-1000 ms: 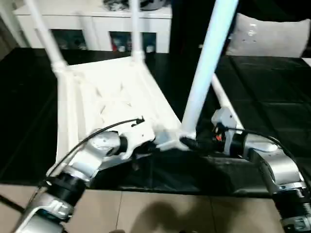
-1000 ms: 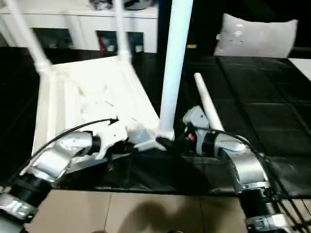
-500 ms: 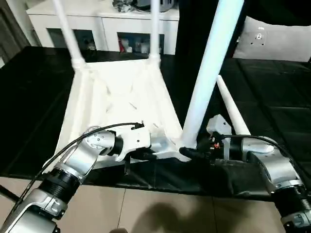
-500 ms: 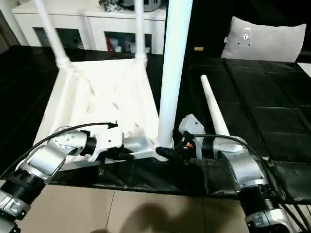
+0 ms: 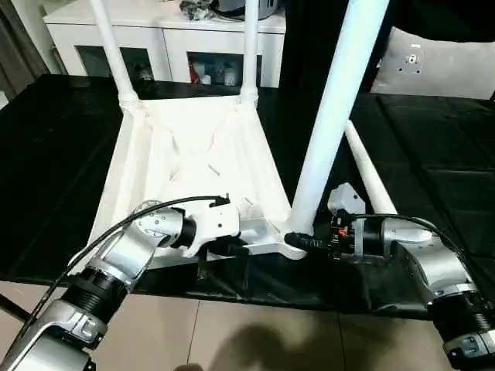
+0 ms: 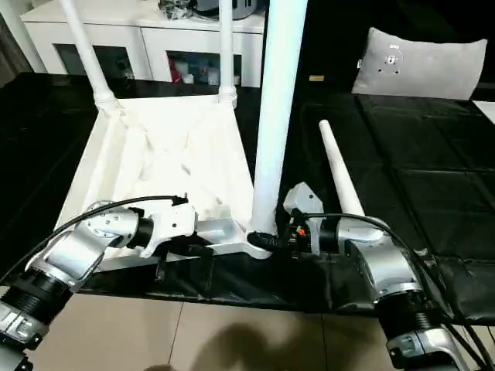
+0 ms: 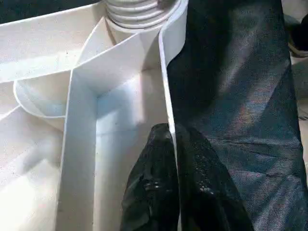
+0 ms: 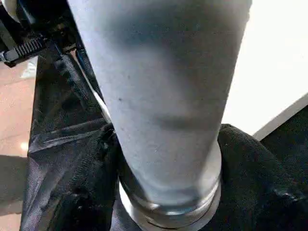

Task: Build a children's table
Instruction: Rotate leg to tighten

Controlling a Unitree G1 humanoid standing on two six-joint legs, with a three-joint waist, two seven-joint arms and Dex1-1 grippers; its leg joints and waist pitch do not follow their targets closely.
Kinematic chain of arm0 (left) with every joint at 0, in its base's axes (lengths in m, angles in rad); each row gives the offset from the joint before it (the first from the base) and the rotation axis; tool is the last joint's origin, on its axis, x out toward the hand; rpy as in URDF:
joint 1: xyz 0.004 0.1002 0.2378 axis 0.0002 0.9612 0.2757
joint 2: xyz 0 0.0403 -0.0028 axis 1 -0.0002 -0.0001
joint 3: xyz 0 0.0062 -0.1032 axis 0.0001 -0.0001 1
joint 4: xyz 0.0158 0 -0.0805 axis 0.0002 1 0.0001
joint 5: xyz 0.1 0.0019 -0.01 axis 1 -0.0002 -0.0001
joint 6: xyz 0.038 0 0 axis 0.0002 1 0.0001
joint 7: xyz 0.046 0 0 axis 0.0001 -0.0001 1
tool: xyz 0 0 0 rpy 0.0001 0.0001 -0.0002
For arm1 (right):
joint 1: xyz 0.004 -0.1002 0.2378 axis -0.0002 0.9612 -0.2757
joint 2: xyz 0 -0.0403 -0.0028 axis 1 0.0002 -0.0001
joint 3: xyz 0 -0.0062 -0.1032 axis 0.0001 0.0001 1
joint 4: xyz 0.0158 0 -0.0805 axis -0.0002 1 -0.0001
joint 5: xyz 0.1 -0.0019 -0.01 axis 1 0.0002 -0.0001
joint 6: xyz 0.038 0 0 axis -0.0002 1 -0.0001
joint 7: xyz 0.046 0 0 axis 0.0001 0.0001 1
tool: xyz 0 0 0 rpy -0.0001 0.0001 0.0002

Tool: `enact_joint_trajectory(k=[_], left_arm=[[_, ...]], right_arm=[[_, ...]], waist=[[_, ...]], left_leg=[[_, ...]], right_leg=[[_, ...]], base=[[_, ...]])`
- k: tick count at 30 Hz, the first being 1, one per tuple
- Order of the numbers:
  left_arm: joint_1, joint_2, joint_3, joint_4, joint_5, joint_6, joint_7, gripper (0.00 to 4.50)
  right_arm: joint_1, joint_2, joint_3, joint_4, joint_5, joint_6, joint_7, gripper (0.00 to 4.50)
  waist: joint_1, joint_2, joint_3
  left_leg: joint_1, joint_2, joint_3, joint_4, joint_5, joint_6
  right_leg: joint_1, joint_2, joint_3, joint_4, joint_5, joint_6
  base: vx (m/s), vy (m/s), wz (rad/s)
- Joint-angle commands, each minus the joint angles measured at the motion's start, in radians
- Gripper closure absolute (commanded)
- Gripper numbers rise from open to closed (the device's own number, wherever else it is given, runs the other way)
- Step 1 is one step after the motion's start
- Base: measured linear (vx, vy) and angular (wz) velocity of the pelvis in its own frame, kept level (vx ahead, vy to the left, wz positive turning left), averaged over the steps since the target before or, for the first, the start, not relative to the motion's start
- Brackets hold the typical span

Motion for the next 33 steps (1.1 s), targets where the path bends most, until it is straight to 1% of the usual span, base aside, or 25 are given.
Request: enact_joint_trajectory(k=[1,3,7,9,10,11,12,15,17,18,19,20,21,22,23,24,25,26,27,28,29,30,31,32,33], left_arm=[[0.004,0.002,-0.059,-0.002,0.021,-0.006,-0.057,4.5],[0.006,0.002,-0.058,-0.006,0.018,-0.002,-0.063,4.5],[0.009,0.004,-0.057,-0.017,0.006,0.009,-0.078,4.5],[0.009,0.006,-0.057,-0.019,0.005,0.012,-0.081,4.5],[0.009,0.007,-0.058,-0.019,0.006,0.012,-0.081,4.5],[0.009,0.007,-0.058,-0.019,0.007,0.012,-0.082,4.5],[0.01,0.008,-0.058,-0.021,0.006,0.013,-0.084,4.5],[0.013,0.005,-0.055,-0.023,0.004,0.02,-0.081,4.5],[0.018,-0.009,-0.041,-0.027,0.006,0.055,-0.042,4.5],[0.02,-0.03,-0.023,-0.026,0.002,0.083,0.002,4.5],[0.023,-0.068,0.008,-0.024,-0.007,0.127,0.076,4.5],[0.023,-0.076,0.013,-0.023,-0.008,0.136,0.089,4.5],[0.026,-0.129,0.054,-0.021,-0.023,0.199,0.178,4.5],[0.029,-0.159,0.073,-0.026,-0.029,0.236,0.225,4.5],[0.03,-0.189,0.092,-0.029,-0.033,0.273,0.272,4.5],[0.03,-0.21,0.104,-0.032,-0.037,0.303,0.3,4.5],[0.027,-0.253,0.126,-0.034,-0.035,0.349,0.366,4.5],[0.025,-0.26,0.13,-0.032,-0.033,0.354,0.378,4.5],[0.016,-0.298,0.151,-0.023,-0.025,0.379,0.443,4.5],[0.01,-0.321,0.161,-0.018,-0.015,0.388,0.487,4.5],[0.009,-0.324,0.162,-0.018,-0.014,0.39,0.492,4.5],[0.004,-0.352,0.172,-0.017,0.002,0.403,0.539,4.5],[0.001,-0.363,0.172,-0.018,0.009,0.407,0.553,4.5],[-0.001,-0.374,0.167,-0.021,0.016,0.41,0.562,4.5],[-0.002,-0.375,0.167,-0.021,0.016,0.41,0.563,4.5]], right_arm=[[0.001,0.005,0.017,0.017,0.002,0.024,0.015,1.84],[0.003,0.01,0.014,0.016,0.015,0.049,0.02,1.85],[0.007,0.031,-0.01,0.005,0.07,0.18,0.007,1.86],[0.01,0.038,-0.014,-0.002,0.083,0.199,0.005,1.86],[0.011,0.039,-0.014,-0.005,0.084,0.201,0.005,1.86],[0.014,0.039,-0.011,-0.005,0.079,0.204,0.003,1.86],[0.019,0.038,-0.003,-0.006,0.069,0.203,-0.002,1.86],[0.04,0.043,0.022,-0.021,0.035,0.203,-0.034,1.86],[0.053,0.062,0.019,-0.048,0.021,0.234,-0.081,1.86],[0.054,0.078,0.013,-0.047,0.009,0.243,-0.124,1.86],[0.051,0.107,0.002,-0.034,-0.009,0.252,-0.195,1.86],[0.049,0.113,-0.002,-0.029,-0.012,0.252,-0.209,1.86],[0.031,0.159,-0.032,0.014,-0.031,0.258,-0.321,1.86],[0.016,0.191,-0.059,0.045,-0.031,0.258,-0.389,1.86],[-0.001,0.223,-0.09,0.081,-0.026,0.255,-0.461,1.86],[-0.017,0.25,-0.118,0.112,-0.013,0.256,-0.514,1.86],[-0.046,0.299,-0.165,0.162,0.013,0.255,-0.601,1.86],[-0.052,0.306,-0.171,0.172,0.015,0.25,-0.616,1.86],[-0.083,0.34,-0.202,0.224,0.021,0.222,-0.696,1.86],[-0.103,0.357,-0.216,0.255,0.031,0.22,-0.721,1.86],[-0.105,0.359,-0.218,0.258,0.031,0.22,-0.724,1.86],[-0.127,0.379,-0.232,0.291,0.03,0.219,-0.754,1.86],[-0.135,0.386,-0.237,0.306,0.026,0.213,-0.767,1.86],[-0.141,0.394,-0.245,0.321,0.027,0.204,-0.768,1.86],[-0.142,0.395,-0.246,0.322,0.027,0.204,-0.769,1.3]], waist=[[-0.004,-0.006,-0.06],[-0.004,-0.007,-0.061],[-0.004,-0.005,-0.059],[-0.003,-0.006,-0.06],[-0.005,-0.005,-0.058],[-0.005,-0.006,-0.057],[-0.005,0.0,-0.056],[-0.008,-0.004,-0.053],[-0.009,0.0,-0.051],[-0.012,-0.002,-0.049],[-0.019,-0.001,-0.043],[-0.024,-0.002,-0.041],[-0.027,-0.008,-0.04],[-0.046,-0.002,-0.036],[-0.052,-0.002,-0.035],[-0.071,0.007,-0.033],[-0.095,0.022,-0.033],[-0.109,0.022,-0.031],[-0.109,0.046,-0.028],[-0.094,0.038,-0.024],[-0.099,0.019,-0.024],[-0.102,-0.013,-0.014],[-0.105,-0.035,-0.016],[-0.104,-0.023,-0.024],[-0.102,-0.008,-0.034]], left_leg=[[-0.001,0.036,-0.004,-0.07,-0.19,0.051],[-0.002,0.036,-0.004,-0.07,-0.186,0.051],[-0.001,0.036,-0.004,-0.071,-0.194,0.047],[-0.001,0.036,-0.005,-0.071,-0.194,0.044],[0.001,0.036,-0.005,-0.073,-0.213,0.039],[0.003,0.035,-0.005,-0.073,-0.227,0.035],[0.004,0.035,-0.006,-0.074,-0.235,0.032],[0.007,0.033,-0.008,-0.076,-0.263,0.024],[0.01,0.032,-0.009,-0.078,-0.275,0.017],[0.01,0.031,-0.01,-0.079,-0.288,0.014],[0.015,0.029,-0.011,-0.078,-0.319,0.005],[0.02,0.025,-0.01,-0.075,-0.34,0.001],[0.025,0.022,-0.011,-0.072,-0.353,0.0],[0.036,0.013,-0.013,-0.057,-0.392,-0.009],[0.036,0.012,-0.018,-0.058,-0.409,-0.011],[0.04,0.015,-0.026,-0.057,-0.459,-0.009],[0.044,0.032,-0.037,-0.067,-0.529,0.001],[0.034,0.05,-0.046,-0.083,-0.581,0.0],[-0.011,0.11,-0.074,-0.153,-0.735,-0.01],[-0.005,0.128,-0.064,-0.192,-0.821,-0.016],[0.024,0.105,-0.053,-0.177,-0.815,-0.014],[0.064,0.006,-0.028,-0.068,-0.658,-0.037],[0.083,-0.038,-0.013,0.032,-0.437,-0.012],[0.064,-0.033,-0.019,0.031,-0.367,0.004],[0.005,-0.007,-0.035,-0.017,-0.32,0.014]], right_leg=[[0.059,-0.06,0.053,-0.068,-0.368,-0.139],[0.059,-0.059,0.054,-0.066,-0.358,-0.141],[0.059,-0.058,0.053,-0.068,-0.363,-0.142],[0.06,-0.059,0.053,-0.068,-0.369,-0.138],[0.058,-0.06,0.052,-0.073,-0.401,-0.129],[0.056,-0.061,0.051,-0.076,-0.425,-0.122],[0.056,-0.061,0.051,-0.077,-0.435,-0.118],[0.055,-0.06,0.049,-0.085,-0.483,-0.097],[0.054,-0.06,0.049,-0.09,-0.508,-0.082],[0.054,-0.061,0.047,-0.092,-0.527,-0.075],[0.048,-0.059,0.041,-0.099,-0.575,-0.066],[0.045,-0.058,0.036,-0.107,-0.616,-0.052],[0.042,-0.058,0.031,-0.114,-0.655,-0.036],[0.033,-0.059,0.01,-0.135,-0.738,-0.002],[0.035,-0.057,0.0,-0.139,-0.749,0.011],[0.04,-0.05,-0.028,-0.158,-0.762,0.046],[0.055,-0.049,-0.05,-0.163,-0.7,0.044],[0.072,-0.047,-0.056,-0.15,-0.648,0.038],[0.124,-0.04,-0.024,-0.025,-0.437,-0.006],[0.108,-0.035,0.025,0.058,-0.216,-0.045],[0.083,-0.038,0.043,0.037,-0.245,-0.057],[0.013,-0.071,0.034,-0.113,-0.703,-0.028],[-0.014,-0.095,-0.008,-0.186,-1.023,0.066],[0.015,-0.114,-0.016,-0.183,-1.033,0.083],[0.077,-0.104,-0.031,-0.152,-0.898,0.093]], base=[[0.0,0.0,0.0],[0.0,0.0,0.0],[0.0,0.0,0.0],[0.0,0.0,0.0],[0.0,0.0,0.0],[0.0,0.0,0.0],[0.0,0.0,0.0],[0.0,0.0,0.0],[0.0,0.0,0.0],[0.0,0.0,0.0],[0.0,0.0,0.0],[0.0,0.0,0.0],[0.0,0.0,0.0],[0.0,0.0,0.0],[0.0,0.0,0.0],[0.0,0.0,0.0],[0.0,0.0,0.0],[-0.073,0.047,-0.08],[-0.073,0.047,-0.08],[-0.078,0.016,-0.03],[0.0,0.0,0.0],[0.0,0.0,0.0],[0.023,-0.061,-0.04],[0.041,-0.008,-0.25],[0.041,-0.008,-0.25]])
